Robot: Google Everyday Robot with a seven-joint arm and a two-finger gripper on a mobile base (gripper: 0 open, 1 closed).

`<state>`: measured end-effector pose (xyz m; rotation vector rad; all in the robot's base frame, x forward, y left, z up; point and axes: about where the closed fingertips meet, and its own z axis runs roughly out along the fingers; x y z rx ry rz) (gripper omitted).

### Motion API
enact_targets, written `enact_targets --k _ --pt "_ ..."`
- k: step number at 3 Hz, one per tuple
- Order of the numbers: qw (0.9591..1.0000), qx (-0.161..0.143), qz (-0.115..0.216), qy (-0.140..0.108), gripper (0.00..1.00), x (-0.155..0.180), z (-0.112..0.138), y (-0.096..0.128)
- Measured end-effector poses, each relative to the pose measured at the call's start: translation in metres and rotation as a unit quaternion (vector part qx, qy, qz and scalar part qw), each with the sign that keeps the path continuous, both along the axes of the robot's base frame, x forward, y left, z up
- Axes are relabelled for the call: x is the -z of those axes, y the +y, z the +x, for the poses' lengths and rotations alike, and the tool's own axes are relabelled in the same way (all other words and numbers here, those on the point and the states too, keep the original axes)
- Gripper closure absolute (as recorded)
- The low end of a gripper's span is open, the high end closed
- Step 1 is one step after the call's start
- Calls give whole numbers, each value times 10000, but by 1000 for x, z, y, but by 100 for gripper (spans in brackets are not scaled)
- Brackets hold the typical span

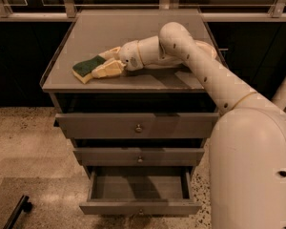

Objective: Place sponge into bottom drawer

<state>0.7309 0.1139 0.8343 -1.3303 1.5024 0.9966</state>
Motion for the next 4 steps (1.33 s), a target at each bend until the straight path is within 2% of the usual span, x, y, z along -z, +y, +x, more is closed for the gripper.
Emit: enact_targets --k 2,3,4 --pt "10000 -1 -1 0 87 0 0 0" --pt "10000 -25 -23 10 100 1 -1 2" --pt "9994 -112 -326 -52 100 -15 -14 0"
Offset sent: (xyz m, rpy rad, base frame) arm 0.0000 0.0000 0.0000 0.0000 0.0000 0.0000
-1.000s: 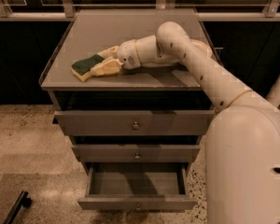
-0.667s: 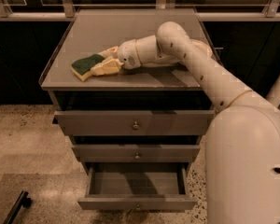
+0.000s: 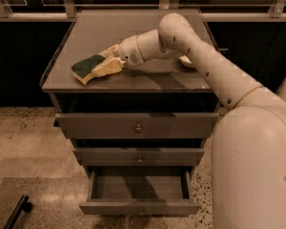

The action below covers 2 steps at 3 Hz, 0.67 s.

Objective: Place sponge into bottom drawer

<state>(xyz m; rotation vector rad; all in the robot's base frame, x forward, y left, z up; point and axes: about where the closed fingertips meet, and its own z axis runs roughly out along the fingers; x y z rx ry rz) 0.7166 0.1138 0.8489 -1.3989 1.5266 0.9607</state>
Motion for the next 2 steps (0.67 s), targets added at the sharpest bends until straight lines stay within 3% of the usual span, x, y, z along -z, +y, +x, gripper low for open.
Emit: enact_targets --k 1,2 --pt "9989 68 -447 -127 100 -24 -21 -10" --pt "9983 143 -528 -216 100 -39 -49 -23"
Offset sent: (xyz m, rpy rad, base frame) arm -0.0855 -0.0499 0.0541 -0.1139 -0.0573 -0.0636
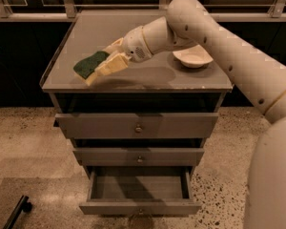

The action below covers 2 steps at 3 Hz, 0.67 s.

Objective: Place sponge into bottom drawer

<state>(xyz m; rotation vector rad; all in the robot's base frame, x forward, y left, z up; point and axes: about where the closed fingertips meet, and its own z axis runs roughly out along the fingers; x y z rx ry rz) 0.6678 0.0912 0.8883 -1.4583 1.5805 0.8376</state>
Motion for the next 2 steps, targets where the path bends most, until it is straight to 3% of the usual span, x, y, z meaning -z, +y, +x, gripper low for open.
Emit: enact_targets --k 2 --pt "9968 551 447 -359 100 -14 -65 -57"
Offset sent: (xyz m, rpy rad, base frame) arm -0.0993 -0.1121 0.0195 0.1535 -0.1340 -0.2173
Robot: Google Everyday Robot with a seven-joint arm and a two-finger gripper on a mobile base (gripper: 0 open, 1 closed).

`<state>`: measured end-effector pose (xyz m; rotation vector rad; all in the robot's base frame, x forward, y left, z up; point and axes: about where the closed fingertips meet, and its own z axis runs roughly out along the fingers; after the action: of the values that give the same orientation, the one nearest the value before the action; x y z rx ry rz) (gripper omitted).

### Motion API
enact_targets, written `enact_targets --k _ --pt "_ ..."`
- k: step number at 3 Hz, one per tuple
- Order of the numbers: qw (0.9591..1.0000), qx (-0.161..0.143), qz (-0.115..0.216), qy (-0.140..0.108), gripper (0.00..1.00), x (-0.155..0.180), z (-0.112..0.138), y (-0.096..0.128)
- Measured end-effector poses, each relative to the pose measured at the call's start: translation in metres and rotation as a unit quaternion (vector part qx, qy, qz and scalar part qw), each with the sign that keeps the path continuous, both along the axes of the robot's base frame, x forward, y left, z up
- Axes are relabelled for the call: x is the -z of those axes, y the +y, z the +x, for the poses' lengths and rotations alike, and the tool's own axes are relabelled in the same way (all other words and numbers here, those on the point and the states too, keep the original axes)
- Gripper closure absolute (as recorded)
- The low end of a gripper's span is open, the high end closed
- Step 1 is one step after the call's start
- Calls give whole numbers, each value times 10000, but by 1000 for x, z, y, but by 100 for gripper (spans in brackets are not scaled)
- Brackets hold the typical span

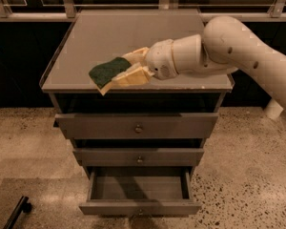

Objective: Place sponge into bottom drawer

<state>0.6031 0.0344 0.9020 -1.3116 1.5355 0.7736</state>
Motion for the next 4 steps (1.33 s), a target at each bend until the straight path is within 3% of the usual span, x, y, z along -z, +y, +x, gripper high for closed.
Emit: enact_targets --k 1,2,3,4 --pt "9999 136 -1 9 100 4 -2 -17" --pt "9999 128 -23 21 100 6 -4 -16" --pt "9985 504 140 136 100 23 -17 -32" --pt "9917 1138 531 269 100 55 -43 -54"
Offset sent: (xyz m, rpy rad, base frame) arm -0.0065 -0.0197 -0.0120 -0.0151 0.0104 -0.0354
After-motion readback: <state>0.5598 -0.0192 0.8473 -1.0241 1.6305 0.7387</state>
